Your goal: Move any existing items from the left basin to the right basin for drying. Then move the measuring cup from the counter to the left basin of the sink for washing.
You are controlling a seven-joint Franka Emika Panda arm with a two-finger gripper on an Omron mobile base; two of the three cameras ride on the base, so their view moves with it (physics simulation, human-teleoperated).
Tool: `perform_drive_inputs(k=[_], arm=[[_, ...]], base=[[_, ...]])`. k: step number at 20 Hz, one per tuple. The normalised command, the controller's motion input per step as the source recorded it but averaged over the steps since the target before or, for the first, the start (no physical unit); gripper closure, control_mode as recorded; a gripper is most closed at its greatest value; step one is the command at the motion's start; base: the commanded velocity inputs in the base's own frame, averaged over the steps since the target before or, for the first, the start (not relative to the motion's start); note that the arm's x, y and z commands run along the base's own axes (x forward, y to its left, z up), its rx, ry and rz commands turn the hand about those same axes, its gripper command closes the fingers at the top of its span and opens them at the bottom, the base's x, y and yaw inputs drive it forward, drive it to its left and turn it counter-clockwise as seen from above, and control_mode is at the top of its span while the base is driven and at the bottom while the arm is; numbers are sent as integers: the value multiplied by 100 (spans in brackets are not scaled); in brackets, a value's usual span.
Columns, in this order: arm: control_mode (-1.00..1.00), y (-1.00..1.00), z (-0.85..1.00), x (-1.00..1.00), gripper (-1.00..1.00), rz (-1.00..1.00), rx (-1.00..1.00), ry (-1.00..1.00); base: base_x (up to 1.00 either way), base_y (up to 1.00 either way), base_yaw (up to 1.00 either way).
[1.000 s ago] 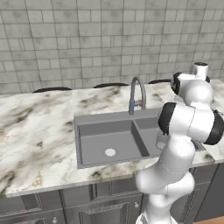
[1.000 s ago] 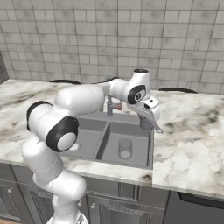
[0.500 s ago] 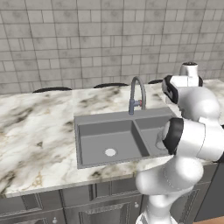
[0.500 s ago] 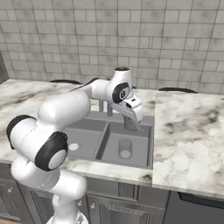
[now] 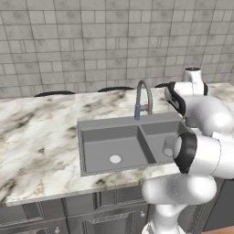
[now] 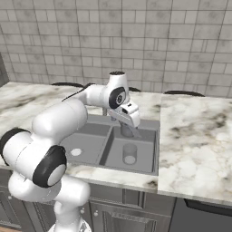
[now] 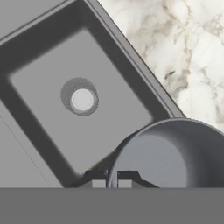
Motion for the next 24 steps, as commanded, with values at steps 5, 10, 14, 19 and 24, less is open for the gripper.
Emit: perform_drive_inputs(k=[5,10,14,19,24], arm=[[-100,64,1,0,100,2,0,5],[-100,58,0,0,100,4,0,5],[-100,52,0,-1,100,6,0,5],[-100,32,-3,-21,100,10,0,2],[-100,37,-4,-15,100,10,1,0]], base=[[0,0,0],[0,0,0],[0,0,0],[0,0,0],[0,0,0]])
